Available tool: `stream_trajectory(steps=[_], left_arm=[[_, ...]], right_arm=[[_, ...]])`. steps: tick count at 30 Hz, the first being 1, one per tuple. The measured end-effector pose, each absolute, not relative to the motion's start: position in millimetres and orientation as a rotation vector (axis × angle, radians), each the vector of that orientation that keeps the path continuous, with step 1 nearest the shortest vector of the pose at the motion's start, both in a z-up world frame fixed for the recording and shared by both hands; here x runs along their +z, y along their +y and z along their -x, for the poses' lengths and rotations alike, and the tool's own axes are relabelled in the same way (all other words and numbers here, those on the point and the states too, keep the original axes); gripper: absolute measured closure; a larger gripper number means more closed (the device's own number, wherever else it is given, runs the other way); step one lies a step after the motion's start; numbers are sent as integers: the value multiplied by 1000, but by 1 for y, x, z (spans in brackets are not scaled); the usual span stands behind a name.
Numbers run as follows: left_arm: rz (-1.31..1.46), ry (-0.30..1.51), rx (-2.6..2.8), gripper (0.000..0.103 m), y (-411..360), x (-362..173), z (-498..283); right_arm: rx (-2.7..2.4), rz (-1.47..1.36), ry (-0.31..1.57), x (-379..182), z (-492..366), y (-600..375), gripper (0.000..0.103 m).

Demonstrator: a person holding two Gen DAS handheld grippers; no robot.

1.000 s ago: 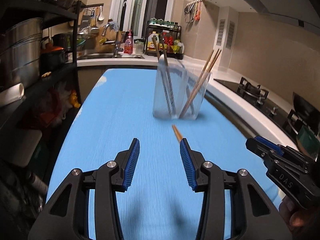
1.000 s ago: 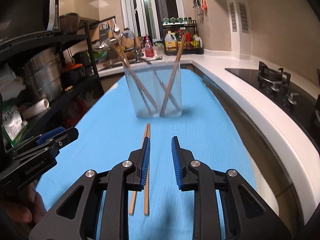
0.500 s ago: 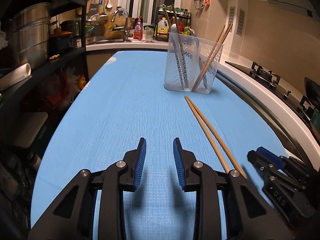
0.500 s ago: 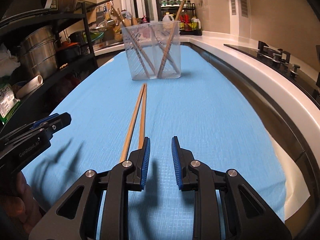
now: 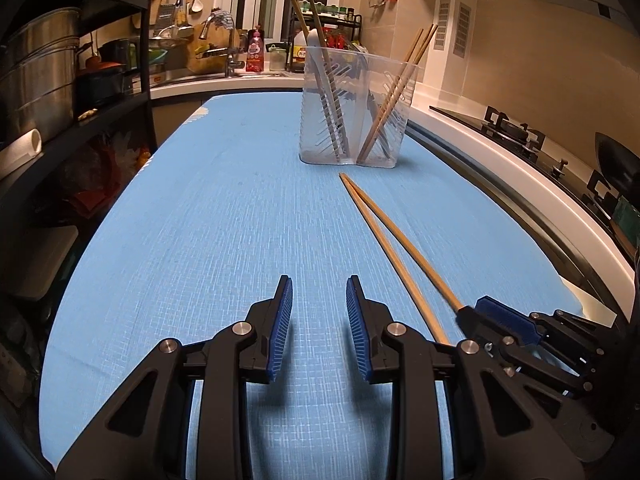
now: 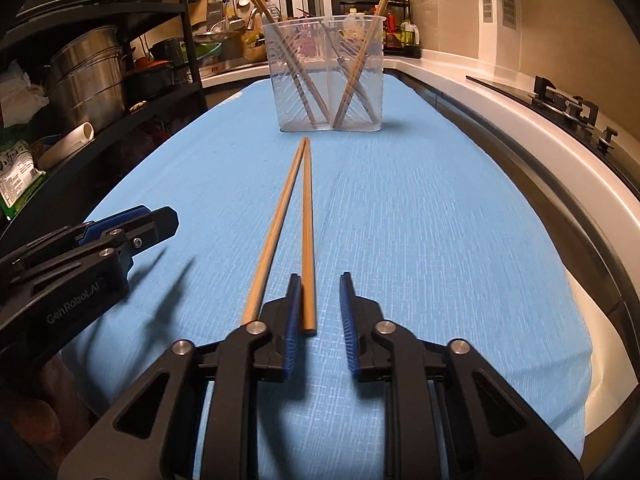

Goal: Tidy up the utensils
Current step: 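Close the right tool on a loose wooden chopstick on the cloth, then close the left tool on the last loose wooden chopstick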

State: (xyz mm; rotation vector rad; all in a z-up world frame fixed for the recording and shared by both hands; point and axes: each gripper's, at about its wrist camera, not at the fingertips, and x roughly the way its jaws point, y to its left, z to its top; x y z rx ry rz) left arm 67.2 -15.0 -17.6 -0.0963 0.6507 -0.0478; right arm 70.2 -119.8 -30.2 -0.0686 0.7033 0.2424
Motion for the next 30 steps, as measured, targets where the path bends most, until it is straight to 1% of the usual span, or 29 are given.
stream_trajectory(steps=[8,10,11,12,18,25,26,28,29,30], left_arm=[[88,665,-100,74,-35,-20,-69],[84,668,-125,69,-43,-22,-69],[84,668,-135,62,-48,-23,-69],[85,668,-147,59,-52,-24,-69],[45,684,-146,58,-78,-32,-71],[9,713,-92,58,-80,-36,-74],[4,712,-87,60,-80,-36,-74],[-8,707,-74,77,-77,-36,-74],[-6,703,-77,92,-74,-35,-72],[-5,704,-71,96,-72,-35,-72]], right_arm=[[190,52,683,-30,-65,-143,96],[176,50,677,-30,-63,-150,96],[169,51,675,-30,-63,-154,96],[163,49,674,-30,-62,-157,96],[139,29,672,-30,-61,-174,96],[132,25,671,-31,-59,-179,96],[133,24,673,-30,-59,-178,96],[138,25,676,-31,-59,-175,96],[141,27,677,-31,-60,-174,96],[145,28,679,-31,-59,-172,96]])
